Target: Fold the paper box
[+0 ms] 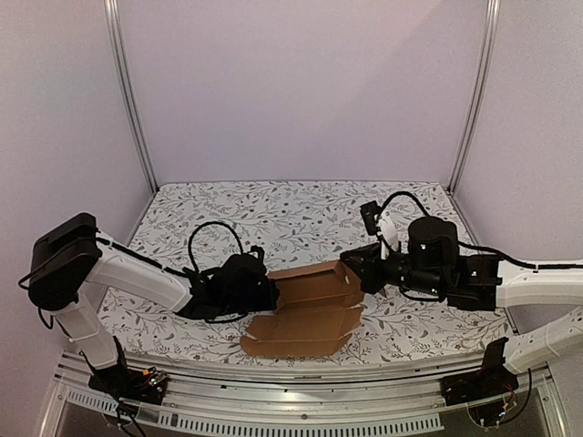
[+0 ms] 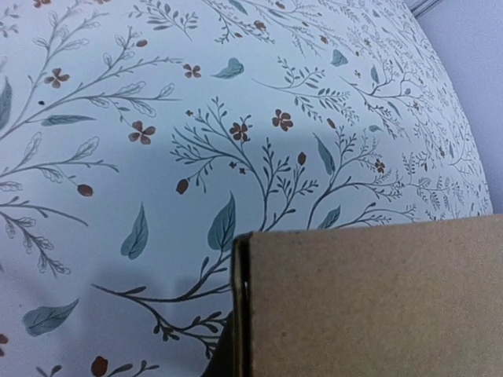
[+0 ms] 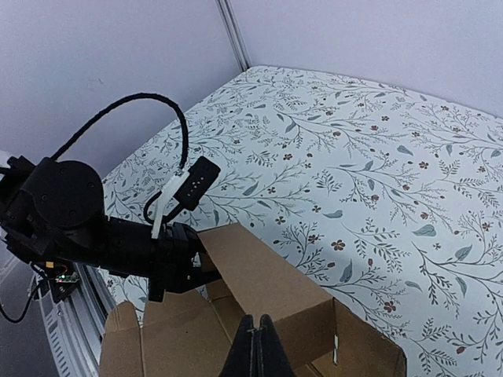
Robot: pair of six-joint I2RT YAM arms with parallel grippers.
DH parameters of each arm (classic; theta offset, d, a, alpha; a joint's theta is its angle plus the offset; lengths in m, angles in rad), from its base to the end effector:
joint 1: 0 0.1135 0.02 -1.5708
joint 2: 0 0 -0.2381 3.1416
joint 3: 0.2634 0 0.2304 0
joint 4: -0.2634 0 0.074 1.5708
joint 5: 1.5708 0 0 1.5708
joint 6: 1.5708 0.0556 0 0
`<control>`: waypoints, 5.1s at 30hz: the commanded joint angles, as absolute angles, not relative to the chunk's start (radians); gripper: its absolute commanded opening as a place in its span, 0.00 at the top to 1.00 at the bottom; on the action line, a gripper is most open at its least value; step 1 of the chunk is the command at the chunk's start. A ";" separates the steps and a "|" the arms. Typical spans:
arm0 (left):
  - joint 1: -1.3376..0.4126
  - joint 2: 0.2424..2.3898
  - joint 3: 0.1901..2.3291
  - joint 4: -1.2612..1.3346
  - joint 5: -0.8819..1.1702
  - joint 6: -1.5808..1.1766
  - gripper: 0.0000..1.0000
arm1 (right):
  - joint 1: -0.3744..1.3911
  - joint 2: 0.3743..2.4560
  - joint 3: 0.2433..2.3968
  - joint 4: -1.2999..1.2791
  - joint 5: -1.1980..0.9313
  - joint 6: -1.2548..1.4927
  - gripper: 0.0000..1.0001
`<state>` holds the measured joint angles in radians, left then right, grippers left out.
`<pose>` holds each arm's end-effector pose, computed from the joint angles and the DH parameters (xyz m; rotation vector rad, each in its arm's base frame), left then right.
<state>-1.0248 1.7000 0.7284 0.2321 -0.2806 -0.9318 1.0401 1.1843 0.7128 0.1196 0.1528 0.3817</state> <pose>0.1792 -0.2653 0.1139 -0.0374 2.3743 -0.6808 0.1474 0.2344 0.2420 -0.5456 1.9277 0.7952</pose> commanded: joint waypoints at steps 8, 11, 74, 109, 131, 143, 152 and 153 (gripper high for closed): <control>-0.912 1.623 0.642 0.369 -0.147 -0.975 1.00 | 1.041 0.907 0.676 -0.053 0.084 0.262 1.00; -0.894 1.609 0.621 0.419 -0.112 -0.995 1.00 | 1.040 0.858 0.650 -0.054 0.095 0.256 1.00; -0.861 1.387 0.629 0.437 0.070 -0.892 1.00 | 1.097 1.207 0.709 0.393 0.058 0.289 1.00; -0.848 1.361 0.700 0.242 -0.051 -0.692 1.00 | 1.151 1.018 0.665 -0.024 0.184 0.176 0.93; -0.847 1.285 0.716 0.124 -0.134 -0.513 1.00 | 1.151 0.863 0.840 -0.411 0.160 0.008 0.80; -0.848 1.279 0.706 0.103 -0.132 -0.484 1.00 | 1.151 1.021 0.930 -0.375 0.027 -0.074 0.76; -0.850 1.281 0.702 0.103 -0.128 -0.481 1.00 | 1.151 1.128 0.966 -0.333 -0.046 -0.078 0.75; -0.851 1.281 0.701 0.103 -0.127 -0.478 1.00 | 1.151 1.136 0.970 -0.328 -0.053 -0.079 0.75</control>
<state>-0.8444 1.3010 0.6987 0.1097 -0.1249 -0.4965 1.1454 1.1099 0.9276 -0.3641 -0.0036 -0.0685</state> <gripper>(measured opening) 0.023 0.249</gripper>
